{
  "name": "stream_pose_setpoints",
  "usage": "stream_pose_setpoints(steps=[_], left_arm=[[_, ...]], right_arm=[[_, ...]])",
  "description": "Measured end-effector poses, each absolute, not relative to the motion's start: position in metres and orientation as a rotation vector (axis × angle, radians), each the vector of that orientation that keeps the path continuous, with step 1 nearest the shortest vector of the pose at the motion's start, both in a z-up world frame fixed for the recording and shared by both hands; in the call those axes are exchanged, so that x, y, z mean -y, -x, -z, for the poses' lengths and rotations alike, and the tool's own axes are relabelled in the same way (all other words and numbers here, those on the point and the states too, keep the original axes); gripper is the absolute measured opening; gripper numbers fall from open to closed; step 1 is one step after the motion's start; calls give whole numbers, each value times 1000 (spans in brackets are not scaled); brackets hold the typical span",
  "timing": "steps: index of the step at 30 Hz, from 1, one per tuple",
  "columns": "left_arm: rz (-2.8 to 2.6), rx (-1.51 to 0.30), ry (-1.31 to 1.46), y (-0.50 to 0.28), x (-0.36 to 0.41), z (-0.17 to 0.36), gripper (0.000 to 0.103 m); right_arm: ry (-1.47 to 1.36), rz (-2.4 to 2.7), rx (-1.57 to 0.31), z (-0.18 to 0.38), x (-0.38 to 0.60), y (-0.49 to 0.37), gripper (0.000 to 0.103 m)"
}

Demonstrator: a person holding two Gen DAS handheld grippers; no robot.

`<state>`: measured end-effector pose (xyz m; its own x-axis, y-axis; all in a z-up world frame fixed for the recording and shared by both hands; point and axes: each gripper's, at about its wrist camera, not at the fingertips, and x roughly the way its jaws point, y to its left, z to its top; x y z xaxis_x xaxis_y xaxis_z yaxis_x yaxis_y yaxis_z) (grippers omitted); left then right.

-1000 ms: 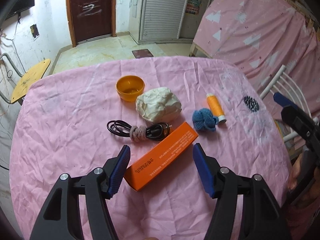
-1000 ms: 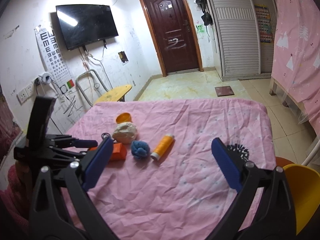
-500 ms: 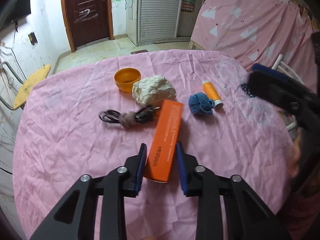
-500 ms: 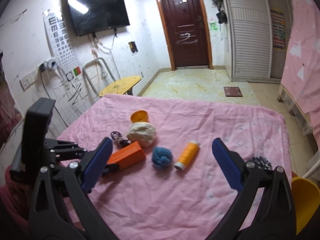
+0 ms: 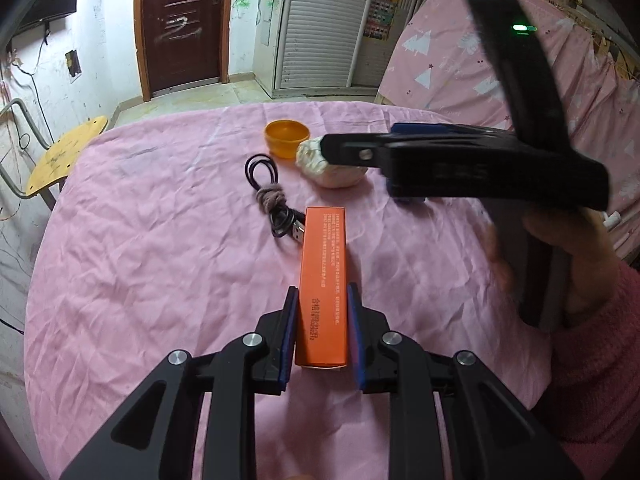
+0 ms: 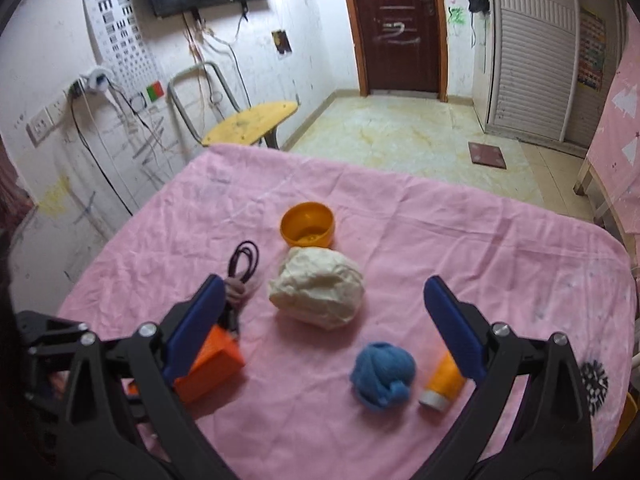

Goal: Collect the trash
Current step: 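Grasp the white cloth with the right gripper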

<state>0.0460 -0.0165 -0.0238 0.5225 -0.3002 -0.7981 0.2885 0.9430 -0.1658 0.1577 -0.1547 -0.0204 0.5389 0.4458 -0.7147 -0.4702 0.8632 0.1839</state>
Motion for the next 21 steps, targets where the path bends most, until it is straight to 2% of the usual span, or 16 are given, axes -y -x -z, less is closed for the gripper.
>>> stream_pose_setpoints(steps=[5, 7, 8, 10, 11, 21], left_arm=[[362, -951, 21, -40, 11, 25, 16], [363, -951, 23, -40, 11, 26, 16], [362, -953, 25, -41, 11, 26, 16], [363, -960, 34, -43, 11, 27, 16], [362, -961, 34, -43, 11, 27, 16], [319, -971, 7, -50, 22, 34, 16]], right_arm=[[41, -533, -875, 32, 144, -168, 95], [51, -538, -891, 36, 142, -170, 84], [60, -540, -904, 39, 139, -171, 72], [86, -537, -911, 43, 137, -171, 66], [101, -533, -906, 42, 135, -171, 57], [60, -517, -762, 12, 156, -149, 55]])
